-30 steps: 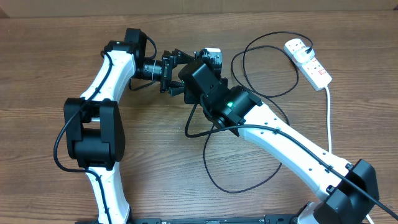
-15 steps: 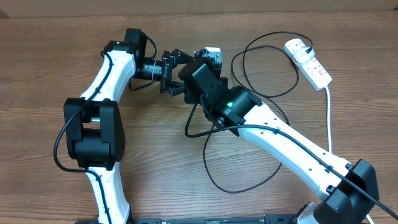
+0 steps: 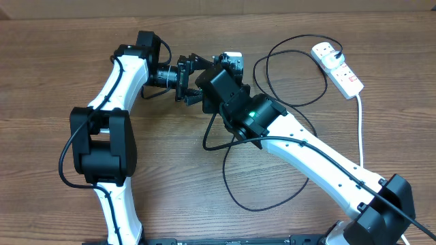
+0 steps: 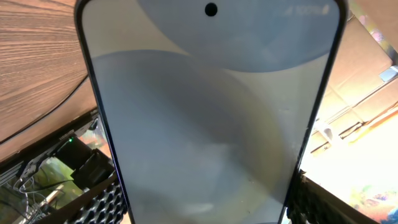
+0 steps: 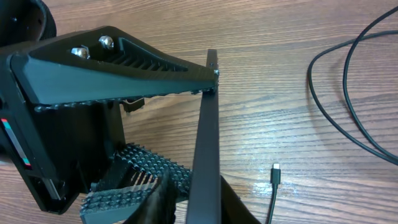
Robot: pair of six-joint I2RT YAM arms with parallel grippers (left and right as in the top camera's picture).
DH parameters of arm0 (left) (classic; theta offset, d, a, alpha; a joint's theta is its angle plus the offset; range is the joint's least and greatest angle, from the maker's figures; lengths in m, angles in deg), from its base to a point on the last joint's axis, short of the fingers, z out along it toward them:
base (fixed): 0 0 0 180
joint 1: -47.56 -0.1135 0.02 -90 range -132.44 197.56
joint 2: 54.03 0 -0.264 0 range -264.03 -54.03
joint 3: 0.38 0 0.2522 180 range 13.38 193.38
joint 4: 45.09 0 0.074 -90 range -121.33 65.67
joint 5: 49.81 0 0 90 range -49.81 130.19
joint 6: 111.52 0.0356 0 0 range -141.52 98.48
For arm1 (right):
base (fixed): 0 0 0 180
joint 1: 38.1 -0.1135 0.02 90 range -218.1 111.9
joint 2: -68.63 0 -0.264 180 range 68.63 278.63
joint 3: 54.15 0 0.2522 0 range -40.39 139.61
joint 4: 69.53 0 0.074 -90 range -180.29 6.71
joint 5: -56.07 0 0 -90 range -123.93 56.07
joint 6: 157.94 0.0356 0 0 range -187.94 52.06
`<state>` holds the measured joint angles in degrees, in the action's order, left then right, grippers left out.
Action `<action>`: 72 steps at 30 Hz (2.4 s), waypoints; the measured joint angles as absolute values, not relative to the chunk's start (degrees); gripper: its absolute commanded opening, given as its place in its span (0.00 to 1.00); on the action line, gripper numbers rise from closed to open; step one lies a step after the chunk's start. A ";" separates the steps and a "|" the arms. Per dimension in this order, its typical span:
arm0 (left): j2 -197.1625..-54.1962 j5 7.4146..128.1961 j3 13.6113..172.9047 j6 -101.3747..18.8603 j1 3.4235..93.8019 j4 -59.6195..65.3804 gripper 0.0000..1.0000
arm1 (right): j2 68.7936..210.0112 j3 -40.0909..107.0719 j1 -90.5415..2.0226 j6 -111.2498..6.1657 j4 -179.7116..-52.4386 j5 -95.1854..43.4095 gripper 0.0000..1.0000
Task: Plug charger to phone and switch on socket
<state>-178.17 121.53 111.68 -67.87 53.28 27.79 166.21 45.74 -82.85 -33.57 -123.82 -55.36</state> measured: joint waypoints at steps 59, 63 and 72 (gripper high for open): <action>-154.45 84.05 113.41 -106.53 56.49 11.87 0.79 | 161.58 46.51 -58.37 29.57 -112.02 -10.36 0.04; -154.45 84.07 113.41 -110.18 56.49 11.87 0.77 | 161.58 46.51 -58.76 33.18 -112.04 -9.31 0.04; -154.45 85.42 113.41 -114.16 56.49 11.87 0.66 | 161.58 46.51 -61.80 39.30 -111.47 -8.41 0.04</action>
<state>-154.45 85.42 113.41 -114.16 56.49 11.87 161.58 46.51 -61.80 39.30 -111.47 -8.41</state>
